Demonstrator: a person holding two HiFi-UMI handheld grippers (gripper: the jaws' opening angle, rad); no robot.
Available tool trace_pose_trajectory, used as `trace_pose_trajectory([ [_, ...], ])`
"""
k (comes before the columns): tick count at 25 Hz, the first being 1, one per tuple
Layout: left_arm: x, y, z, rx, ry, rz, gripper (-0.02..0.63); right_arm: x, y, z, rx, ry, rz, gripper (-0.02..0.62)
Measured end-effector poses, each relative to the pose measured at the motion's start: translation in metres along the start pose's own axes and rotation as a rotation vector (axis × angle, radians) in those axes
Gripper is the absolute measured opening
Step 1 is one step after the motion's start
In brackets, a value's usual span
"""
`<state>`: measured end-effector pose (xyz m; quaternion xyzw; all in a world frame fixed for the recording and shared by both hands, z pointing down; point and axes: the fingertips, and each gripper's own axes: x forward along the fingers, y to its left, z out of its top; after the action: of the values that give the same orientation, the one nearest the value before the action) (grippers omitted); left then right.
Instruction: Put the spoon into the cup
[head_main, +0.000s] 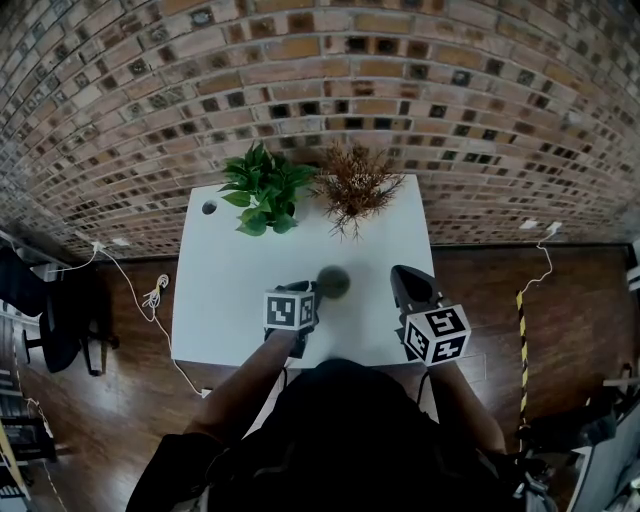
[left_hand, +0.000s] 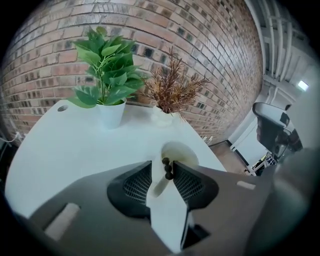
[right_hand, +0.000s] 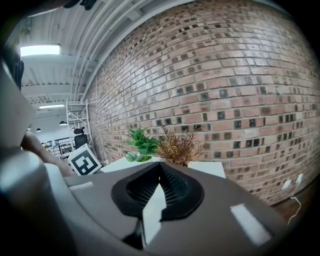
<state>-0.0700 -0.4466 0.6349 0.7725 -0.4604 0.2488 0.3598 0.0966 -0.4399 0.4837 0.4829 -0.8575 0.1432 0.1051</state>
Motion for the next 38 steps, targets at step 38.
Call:
trace_pose_trajectory([
  [38,-0.243,-0.089,0.109,0.254,-0.722,0.095,0.012,-0.069,0.014,0.071,-0.057,-0.16,0.149,0.006],
])
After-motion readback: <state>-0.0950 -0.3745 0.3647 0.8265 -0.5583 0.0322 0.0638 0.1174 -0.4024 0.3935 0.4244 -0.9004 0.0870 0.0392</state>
